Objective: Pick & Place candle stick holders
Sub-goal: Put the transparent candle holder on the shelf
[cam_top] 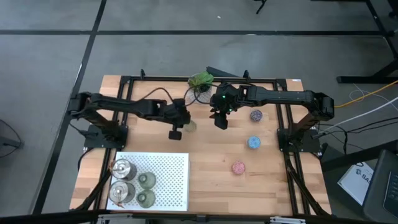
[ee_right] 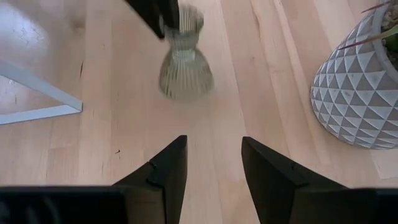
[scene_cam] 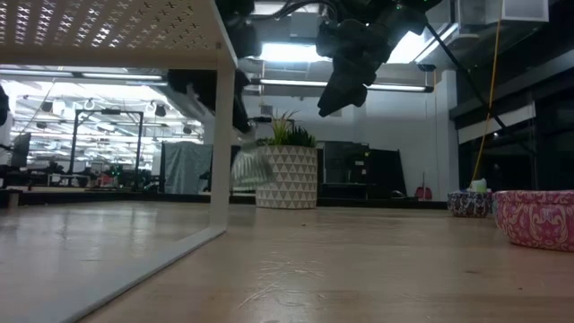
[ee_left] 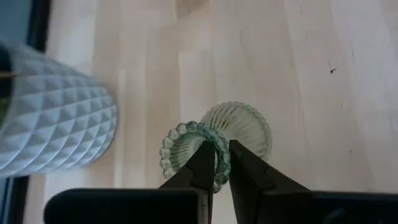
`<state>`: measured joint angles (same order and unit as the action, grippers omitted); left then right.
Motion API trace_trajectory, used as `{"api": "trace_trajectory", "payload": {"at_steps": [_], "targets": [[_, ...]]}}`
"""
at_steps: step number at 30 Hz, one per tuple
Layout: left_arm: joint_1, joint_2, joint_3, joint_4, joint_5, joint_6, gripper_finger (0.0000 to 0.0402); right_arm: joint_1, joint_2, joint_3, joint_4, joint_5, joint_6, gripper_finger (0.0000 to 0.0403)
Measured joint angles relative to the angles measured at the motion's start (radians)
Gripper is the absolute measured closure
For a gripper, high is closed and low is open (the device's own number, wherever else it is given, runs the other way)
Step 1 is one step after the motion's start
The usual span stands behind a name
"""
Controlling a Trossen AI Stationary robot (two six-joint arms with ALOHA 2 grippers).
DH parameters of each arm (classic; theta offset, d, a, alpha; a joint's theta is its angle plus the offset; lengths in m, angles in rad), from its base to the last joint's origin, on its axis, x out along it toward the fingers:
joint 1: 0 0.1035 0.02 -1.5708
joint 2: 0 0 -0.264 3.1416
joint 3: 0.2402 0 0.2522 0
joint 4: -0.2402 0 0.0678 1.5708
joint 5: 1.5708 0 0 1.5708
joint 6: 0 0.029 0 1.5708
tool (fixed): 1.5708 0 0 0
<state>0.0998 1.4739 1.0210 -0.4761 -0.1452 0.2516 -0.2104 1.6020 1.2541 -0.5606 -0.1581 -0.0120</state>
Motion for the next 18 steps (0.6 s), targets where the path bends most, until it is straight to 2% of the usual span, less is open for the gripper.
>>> {"api": "trace_trajectory", "payload": {"at_steps": [18], "targets": [[-0.016,-0.397,0.001,-0.218,-0.017,-0.013,0.0383,0.000,0.000,0.000,0.011,0.000,-0.003,0.0249]]}}
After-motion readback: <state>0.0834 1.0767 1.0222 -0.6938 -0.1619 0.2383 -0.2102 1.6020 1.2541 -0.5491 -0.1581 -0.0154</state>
